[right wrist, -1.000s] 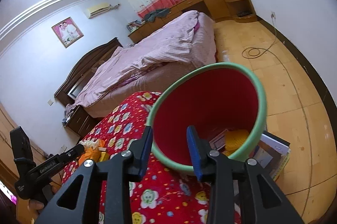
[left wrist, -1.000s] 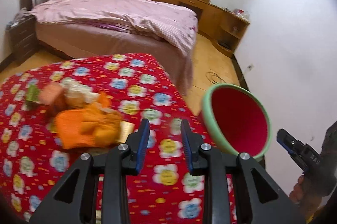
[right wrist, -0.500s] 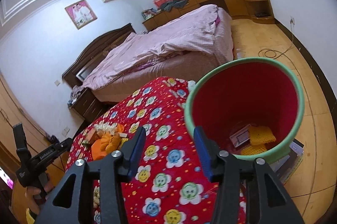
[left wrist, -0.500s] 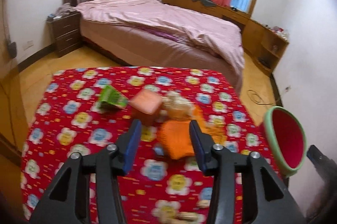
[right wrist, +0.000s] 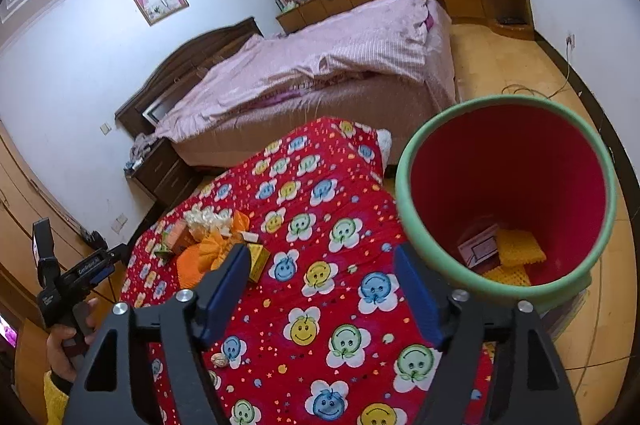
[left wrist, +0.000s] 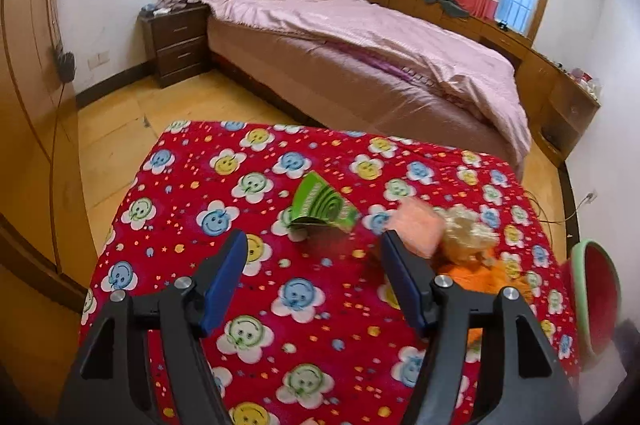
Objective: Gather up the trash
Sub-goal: 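Move left tool to the green mosquito-coil box while right tool approaches the orange box, then close the left tool on the green mosquito-coil box and lift it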
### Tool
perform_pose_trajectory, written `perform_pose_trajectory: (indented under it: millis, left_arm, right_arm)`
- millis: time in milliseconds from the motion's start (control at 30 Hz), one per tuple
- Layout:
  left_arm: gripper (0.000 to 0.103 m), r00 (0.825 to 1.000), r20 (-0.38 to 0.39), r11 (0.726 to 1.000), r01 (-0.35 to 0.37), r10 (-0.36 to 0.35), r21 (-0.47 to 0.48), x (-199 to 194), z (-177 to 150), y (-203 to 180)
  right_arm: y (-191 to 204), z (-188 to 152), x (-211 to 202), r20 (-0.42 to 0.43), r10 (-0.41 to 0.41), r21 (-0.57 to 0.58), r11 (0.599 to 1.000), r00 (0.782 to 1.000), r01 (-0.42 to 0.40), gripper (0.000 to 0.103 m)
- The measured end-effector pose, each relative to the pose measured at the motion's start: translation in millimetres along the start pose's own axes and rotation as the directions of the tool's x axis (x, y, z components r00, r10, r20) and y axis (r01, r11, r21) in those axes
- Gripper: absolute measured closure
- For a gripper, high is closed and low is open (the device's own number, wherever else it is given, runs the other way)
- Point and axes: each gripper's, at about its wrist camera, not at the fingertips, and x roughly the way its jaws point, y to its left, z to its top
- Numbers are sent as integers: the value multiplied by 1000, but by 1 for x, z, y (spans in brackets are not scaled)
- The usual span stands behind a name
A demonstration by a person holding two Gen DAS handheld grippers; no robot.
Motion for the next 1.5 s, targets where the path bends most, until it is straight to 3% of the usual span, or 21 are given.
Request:
perform_pose_trajectory:
  millis: [133,300,600,933,1233,1500]
  left_arm:
    - [34,999,-47,1000,4,-5,-27,24,-3,13]
    - [34,997,-69,998,36,-39,-46,46,-3,20]
    - [34,993,-90,996,85,-83,15,73,-6,6]
    - [34,989,-126,994,83,-72,78,103,5,-10]
    - [34,995,-102,987,-1,18,160,117,7,-25]
    - [35,995,-102,995,10,0,101,94,0,-11]
  right_arm:
    - [-1,-2,11,-13,-14,-5,1000,1000,14,19]
    - [-4,0,24,-12,-28,-2,1000,1000,28,19]
    - [-11,4,44,-35,-59,10,998,998,59,19]
    - [-17,4,53,-55,-44,29,999,998,46,19]
    - [-23,1,58,-74,-35,46,998,997,38,18]
    - [-6,0,60,-91,-14,-2,1000,996,14,18]
